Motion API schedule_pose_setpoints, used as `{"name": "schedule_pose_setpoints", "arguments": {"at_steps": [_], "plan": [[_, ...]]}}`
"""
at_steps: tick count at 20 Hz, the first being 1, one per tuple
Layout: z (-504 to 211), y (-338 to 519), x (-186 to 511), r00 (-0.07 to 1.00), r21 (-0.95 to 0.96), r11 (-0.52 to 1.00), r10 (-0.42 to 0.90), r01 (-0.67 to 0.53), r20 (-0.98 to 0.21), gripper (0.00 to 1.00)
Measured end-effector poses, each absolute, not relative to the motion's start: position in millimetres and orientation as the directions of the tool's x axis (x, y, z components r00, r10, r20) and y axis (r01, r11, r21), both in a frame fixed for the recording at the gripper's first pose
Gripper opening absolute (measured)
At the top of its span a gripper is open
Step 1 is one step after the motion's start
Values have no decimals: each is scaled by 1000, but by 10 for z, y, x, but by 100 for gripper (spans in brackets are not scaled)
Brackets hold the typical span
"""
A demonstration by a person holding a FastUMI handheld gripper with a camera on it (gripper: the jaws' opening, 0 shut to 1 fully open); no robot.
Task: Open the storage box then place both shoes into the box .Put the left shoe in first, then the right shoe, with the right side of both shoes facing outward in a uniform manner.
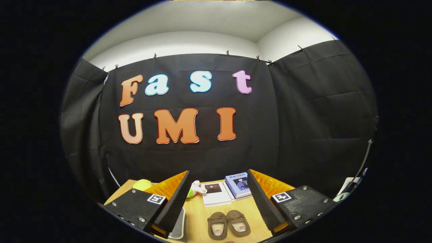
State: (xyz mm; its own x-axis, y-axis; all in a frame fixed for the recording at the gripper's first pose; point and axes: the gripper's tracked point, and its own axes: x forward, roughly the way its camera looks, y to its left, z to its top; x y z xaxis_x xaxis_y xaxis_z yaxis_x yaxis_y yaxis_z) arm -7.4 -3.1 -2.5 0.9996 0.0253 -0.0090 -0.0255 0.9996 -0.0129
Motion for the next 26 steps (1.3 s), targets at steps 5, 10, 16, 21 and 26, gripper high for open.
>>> {"name": "schedule_pose_setpoints", "arguments": {"at_steps": [5,10,16,21,26], "plan": [[-171,61,-45,996,20,997,80,-79,-40,98],[-670,394,36,955,198,954,255,-224,-151,98],[-1506,624,138,866,446,855,414,-265,-280,98],[-2105,884,176,759,604,755,543,-254,-360,98],[-2652,1140,72,620,723,657,663,-214,-419,98]]}}
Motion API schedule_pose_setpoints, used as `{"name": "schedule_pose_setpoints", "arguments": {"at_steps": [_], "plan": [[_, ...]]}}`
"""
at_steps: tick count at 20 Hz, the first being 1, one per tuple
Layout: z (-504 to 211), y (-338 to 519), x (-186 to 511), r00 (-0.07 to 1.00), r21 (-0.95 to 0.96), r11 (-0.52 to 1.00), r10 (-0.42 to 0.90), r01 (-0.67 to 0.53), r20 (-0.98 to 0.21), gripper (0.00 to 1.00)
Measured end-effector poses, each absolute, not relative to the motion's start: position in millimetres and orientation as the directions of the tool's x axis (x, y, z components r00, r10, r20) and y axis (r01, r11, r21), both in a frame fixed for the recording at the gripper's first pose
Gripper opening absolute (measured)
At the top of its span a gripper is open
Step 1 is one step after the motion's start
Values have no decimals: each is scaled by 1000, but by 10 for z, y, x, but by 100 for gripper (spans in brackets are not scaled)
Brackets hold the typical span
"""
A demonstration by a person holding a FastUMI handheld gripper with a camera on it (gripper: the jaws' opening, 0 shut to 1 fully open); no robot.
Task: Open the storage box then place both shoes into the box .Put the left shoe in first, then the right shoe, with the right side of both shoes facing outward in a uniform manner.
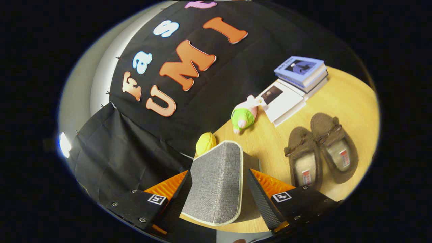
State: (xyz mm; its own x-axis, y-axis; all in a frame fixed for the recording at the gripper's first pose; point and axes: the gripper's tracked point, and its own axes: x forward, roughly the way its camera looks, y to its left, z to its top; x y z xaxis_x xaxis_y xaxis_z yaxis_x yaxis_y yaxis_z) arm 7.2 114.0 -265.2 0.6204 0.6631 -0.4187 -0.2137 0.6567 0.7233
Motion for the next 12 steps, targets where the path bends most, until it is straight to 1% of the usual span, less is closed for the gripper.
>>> {"name": "schedule_pose_setpoints", "arguments": {"at_steps": [6,12], "plan": [[-3105,1405,34,472,781,598,750,-183,-464,98],[-3268,1652,-6,371,840,523,815,-144,-444,98]]}}
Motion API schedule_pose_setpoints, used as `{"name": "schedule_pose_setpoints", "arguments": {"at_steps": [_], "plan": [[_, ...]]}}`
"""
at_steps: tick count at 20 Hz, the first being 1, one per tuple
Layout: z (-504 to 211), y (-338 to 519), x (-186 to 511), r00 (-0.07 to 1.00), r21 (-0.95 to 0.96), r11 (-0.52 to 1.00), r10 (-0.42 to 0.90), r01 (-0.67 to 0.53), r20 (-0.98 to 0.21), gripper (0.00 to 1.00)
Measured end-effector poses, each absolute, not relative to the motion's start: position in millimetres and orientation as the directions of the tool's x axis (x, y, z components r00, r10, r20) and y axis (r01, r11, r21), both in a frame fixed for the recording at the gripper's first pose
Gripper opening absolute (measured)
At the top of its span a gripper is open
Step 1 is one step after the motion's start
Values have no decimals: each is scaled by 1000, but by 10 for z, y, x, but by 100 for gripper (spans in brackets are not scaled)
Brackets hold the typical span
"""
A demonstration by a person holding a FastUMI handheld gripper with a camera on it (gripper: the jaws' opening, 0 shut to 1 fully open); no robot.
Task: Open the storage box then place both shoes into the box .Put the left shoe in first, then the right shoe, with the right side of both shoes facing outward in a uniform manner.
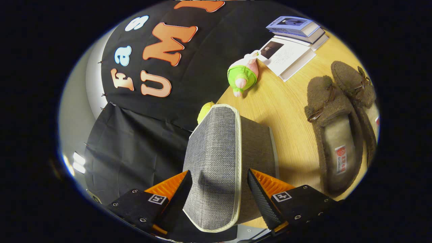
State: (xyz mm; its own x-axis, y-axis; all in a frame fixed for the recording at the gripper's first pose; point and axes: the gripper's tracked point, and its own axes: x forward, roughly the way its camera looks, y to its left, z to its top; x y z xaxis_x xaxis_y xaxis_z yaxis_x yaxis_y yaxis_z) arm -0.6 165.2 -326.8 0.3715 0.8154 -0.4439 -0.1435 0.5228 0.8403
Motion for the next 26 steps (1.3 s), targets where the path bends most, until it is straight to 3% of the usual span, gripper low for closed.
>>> {"name": "schedule_pose_setpoints", "arguments": {"at_steps": [3,4,5,11,14,15,26], "plan": [[-3335,1726,-59,332,842,522,826,-140,-457,94],[-3330,1691,-47,332,842,521,826,-138,-456,86],[-3323,1687,-35,322,846,517,829,-133,-457,84],[-3184,1494,14,352,849,518,818,-103,-456,53],[-2978,1448,37,383,860,502,815,-92,-434,7],[-2950,1464,26,384,850,516,810,-108,-443,2],[-2000,1817,-97,458,776,605,748,-176,-480,1]]}}
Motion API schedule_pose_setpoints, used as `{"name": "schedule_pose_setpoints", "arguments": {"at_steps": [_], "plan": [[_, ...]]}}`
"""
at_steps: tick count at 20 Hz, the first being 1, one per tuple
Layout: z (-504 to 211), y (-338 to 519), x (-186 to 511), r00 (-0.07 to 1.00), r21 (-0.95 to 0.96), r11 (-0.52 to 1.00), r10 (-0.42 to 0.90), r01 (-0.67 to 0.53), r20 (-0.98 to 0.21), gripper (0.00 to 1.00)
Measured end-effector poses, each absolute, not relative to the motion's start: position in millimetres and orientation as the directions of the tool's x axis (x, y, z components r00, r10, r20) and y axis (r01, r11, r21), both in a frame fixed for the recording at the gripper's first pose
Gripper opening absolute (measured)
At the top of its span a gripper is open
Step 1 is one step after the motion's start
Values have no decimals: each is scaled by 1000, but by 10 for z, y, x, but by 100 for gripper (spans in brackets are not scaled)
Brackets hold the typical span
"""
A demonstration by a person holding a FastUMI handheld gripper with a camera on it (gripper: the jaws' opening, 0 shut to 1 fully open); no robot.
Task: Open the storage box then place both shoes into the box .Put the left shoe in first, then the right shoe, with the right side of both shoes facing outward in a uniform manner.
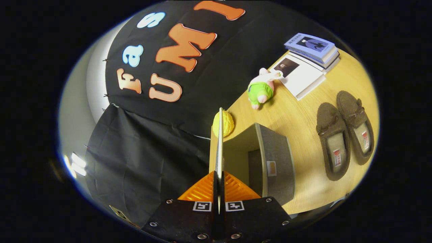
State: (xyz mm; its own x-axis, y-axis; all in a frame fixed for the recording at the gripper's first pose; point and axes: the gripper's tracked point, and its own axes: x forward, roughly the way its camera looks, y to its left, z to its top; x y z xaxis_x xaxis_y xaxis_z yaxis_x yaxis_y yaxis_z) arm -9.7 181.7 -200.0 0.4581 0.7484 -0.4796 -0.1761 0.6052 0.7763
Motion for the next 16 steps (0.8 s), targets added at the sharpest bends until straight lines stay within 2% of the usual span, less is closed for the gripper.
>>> {"name": "schedule_pose_setpoints", "arguments": {"at_steps": [8,16], "plan": [[-1470,2460,-131,514,734,639,720,-229,-466,2],[-1381,3319,-254,526,691,668,707,-277,-473,2]]}}
